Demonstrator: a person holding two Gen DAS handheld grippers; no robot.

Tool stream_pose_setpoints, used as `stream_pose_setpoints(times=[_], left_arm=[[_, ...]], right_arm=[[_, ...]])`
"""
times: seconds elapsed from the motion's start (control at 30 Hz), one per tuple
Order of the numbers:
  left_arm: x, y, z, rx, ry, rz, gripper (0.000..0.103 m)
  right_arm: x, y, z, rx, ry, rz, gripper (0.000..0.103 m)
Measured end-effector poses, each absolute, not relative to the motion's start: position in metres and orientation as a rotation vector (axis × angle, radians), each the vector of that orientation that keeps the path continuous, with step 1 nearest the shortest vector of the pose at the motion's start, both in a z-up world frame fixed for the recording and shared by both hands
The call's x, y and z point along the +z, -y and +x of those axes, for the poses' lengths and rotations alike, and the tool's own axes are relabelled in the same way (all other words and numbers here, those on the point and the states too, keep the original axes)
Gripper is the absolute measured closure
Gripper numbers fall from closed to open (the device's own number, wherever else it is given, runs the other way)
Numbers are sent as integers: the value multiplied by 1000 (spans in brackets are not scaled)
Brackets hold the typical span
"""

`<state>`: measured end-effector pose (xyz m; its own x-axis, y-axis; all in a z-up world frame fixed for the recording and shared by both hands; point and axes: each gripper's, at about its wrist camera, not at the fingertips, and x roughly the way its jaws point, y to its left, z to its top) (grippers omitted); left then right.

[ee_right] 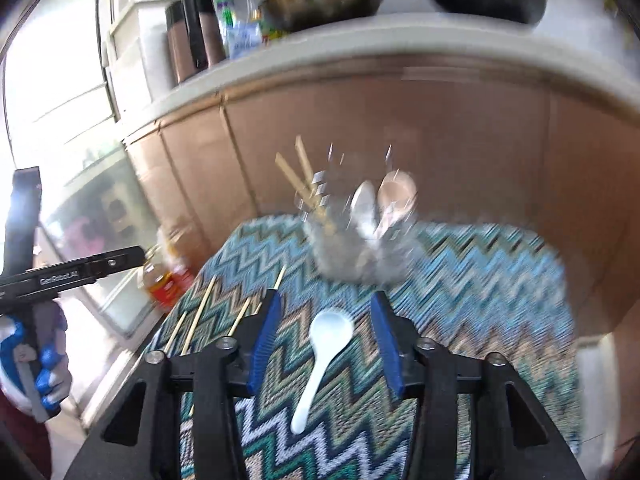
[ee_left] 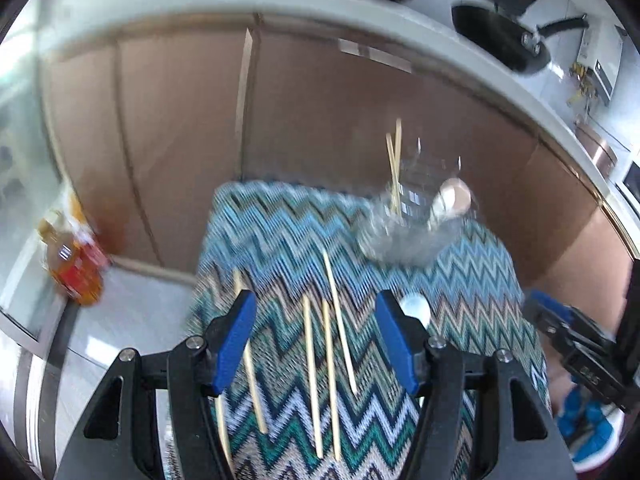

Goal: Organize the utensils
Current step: 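Grasp a chopstick with the left tool while the right tool grasps a white spoon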

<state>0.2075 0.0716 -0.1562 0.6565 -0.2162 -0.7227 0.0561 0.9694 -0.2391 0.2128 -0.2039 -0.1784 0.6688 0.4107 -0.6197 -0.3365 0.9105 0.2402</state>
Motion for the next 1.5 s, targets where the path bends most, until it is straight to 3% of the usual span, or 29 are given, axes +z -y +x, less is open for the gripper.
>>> stream_pose_setpoints(times=[0.07,0.2,0.37,0.8,1.5], left_arm=[[-170,-68,220,-179,-900,-212,45],[-201,-56,249,-255,-1021,-242,65],[-231,-40,281,-311,-1148,-259,80],[-272,-35,321,-253,-1298,-184,89],[-297,-13,339,-240,-1378,-78,93]], right_arm=[[-197,204,227,460,-784,115,69],[-224,205,252,522,-865,128,77],[-247,203,278,599,-931,161,83],[-279,203,318,668,-1025,155,83],[-309,178,357,776,-1117,117,84]])
